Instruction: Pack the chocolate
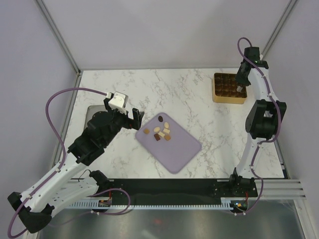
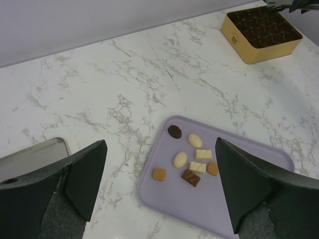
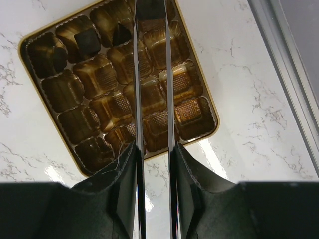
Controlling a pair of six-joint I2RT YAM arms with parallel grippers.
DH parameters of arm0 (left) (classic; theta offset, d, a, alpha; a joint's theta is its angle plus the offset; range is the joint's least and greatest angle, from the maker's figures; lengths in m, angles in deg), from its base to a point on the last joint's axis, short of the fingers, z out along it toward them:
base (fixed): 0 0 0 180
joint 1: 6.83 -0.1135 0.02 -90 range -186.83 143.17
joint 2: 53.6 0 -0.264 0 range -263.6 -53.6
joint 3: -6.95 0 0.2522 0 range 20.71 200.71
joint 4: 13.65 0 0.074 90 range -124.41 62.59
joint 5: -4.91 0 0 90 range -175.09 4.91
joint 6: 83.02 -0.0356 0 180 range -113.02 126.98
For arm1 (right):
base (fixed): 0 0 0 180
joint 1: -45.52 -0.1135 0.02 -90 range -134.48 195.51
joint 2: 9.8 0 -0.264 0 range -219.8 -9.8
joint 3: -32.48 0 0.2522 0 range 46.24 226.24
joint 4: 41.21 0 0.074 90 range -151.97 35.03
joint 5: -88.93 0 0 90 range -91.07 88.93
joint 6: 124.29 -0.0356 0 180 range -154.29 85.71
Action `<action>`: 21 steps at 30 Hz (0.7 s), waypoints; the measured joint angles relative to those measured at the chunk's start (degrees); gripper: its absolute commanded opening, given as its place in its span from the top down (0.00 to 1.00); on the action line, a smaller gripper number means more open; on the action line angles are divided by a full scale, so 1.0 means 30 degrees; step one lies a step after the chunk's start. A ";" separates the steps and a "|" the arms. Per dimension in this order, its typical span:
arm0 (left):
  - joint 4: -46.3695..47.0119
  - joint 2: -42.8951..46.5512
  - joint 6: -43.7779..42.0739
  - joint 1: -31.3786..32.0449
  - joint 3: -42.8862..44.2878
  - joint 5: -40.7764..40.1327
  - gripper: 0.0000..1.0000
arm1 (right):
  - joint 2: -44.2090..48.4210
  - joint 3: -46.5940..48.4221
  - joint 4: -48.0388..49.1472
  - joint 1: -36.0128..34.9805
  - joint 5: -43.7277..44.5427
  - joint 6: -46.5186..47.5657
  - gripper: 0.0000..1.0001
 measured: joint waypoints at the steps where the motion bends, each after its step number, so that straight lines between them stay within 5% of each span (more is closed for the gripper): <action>1: 0.0000 -0.0007 0.0000 0.0000 0.0000 0.0000 0.03 | -0.0211 0.0007 0.0000 -0.0029 -0.0044 0.0036 0.64; 21: 0.0000 -0.0087 -0.0146 0.0000 0.0000 -0.0007 0.03 | -0.1326 0.1020 0.0117 -0.0051 -0.0029 0.0503 0.50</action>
